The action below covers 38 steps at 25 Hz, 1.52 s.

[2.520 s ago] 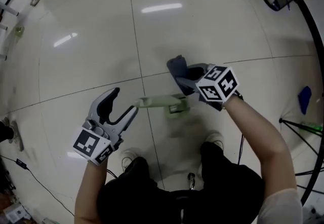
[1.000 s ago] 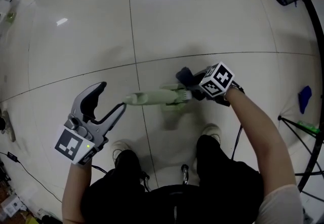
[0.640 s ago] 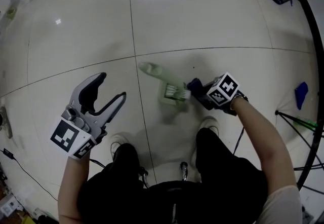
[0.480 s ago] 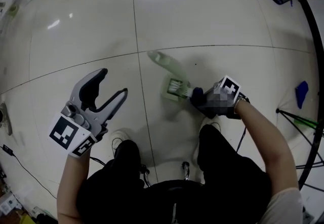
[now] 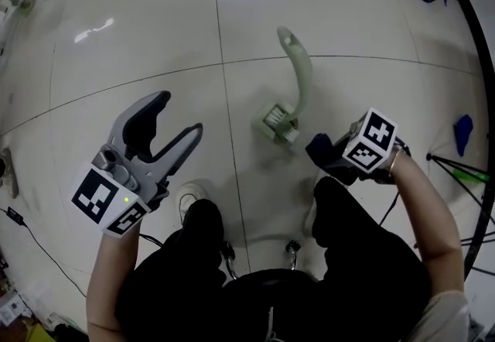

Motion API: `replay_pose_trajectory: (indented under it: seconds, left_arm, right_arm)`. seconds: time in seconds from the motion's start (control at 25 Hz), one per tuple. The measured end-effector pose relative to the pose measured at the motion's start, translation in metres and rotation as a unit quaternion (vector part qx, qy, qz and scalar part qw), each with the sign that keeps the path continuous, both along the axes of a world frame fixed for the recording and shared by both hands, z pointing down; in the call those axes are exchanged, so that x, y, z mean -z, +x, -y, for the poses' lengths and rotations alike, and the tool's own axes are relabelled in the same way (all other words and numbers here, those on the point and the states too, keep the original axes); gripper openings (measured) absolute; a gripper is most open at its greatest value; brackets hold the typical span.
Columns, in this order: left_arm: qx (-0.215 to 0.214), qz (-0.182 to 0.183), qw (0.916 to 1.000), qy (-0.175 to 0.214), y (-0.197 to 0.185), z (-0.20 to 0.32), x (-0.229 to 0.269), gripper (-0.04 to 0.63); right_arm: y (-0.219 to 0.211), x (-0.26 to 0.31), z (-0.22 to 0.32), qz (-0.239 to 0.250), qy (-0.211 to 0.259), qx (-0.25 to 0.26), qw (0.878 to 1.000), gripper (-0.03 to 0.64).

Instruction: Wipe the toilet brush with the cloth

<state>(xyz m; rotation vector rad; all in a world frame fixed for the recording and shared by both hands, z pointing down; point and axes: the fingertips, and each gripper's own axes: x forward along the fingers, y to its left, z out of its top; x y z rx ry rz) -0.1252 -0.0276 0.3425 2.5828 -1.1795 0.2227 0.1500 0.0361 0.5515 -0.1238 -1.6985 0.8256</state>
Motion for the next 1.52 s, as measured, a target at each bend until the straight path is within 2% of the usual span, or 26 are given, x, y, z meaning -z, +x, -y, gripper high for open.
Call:
replay_pose_trajectory:
  seconds: [0.08, 0.16, 0.32, 0.48, 0.6, 0.72, 0.88, 1.04, 1.28, 1.4, 1.48, 1.52]
  left_arm:
    - [-0.003, 0.003, 1.0, 0.003, -0.004, -0.006, 0.003, 0.285]
    - [0.002, 0.007, 1.0, 0.004, -0.011, -0.013, 0.005, 0.285]
    - [0.017, 0.0, 0.9999, 0.002, -0.021, -0.024, 0.008, 0.285]
    - [0.012, 0.027, 0.9996, -0.003, -0.033, -0.038, -0.002, 0.285]
    - [0.039, -0.014, 0.999, -0.015, -0.043, -0.036, -0.011, 0.285]
    - [0.032, -0.043, 0.9984, -0.02, -0.034, -0.028, -0.013, 0.285]
    - [0.005, -0.03, 0.9993, -0.023, -0.024, -0.026, -0.012, 0.285]
    - [0.009, -0.014, 0.9994, -0.032, -0.025, -0.027, -0.022, 0.28]
    - [-0.011, 0.041, 0.999, -0.018, -0.011, -0.022, -0.037, 0.173]
    - [-0.02, 0.058, 0.9981, 0.009, -0.002, -0.014, -0.034, 0.074]
    - [-0.02, 0.066, 0.9973, 0.026, -0.001, -0.008, -0.031, 0.004]
    - [-0.022, 0.067, 0.997, 0.032, 0.001, -0.006, -0.03, -0.003]
  right_arm:
    - [-0.034, 0.022, -0.02, 0.06, -0.019, -0.002, 0.998, 0.107]
    - [-0.077, 0.023, -0.026, 0.093, 0.019, -0.012, 0.995, 0.107]
    - [-0.144, -0.005, -0.018, 0.103, 0.144, -0.028, 0.984, 0.107]
    - [-0.168, -0.029, -0.004, 0.102, 0.184, -0.081, 0.974, 0.107]
    - [-0.162, -0.045, -0.007, 0.083, 0.192, -0.084, 0.974, 0.107]
    - [-0.151, -0.057, -0.014, 0.063, 0.196, -0.073, 0.976, 0.107]
    - [-0.132, -0.063, -0.002, 0.036, 0.189, -0.104, 0.976, 0.107]
    - [-0.112, -0.07, 0.012, 0.019, 0.209, -0.101, 0.972, 0.106]
    - [-0.077, -0.075, 0.036, -0.012, 0.24, -0.113, 0.964, 0.106]
    - [-0.054, -0.076, 0.055, -0.034, 0.267, -0.117, 0.956, 0.106]
    - [-0.04, -0.077, 0.06, -0.052, 0.264, -0.124, 0.955, 0.106]
    - [-0.034, -0.076, 0.06, -0.062, 0.255, -0.125, 0.957, 0.106]
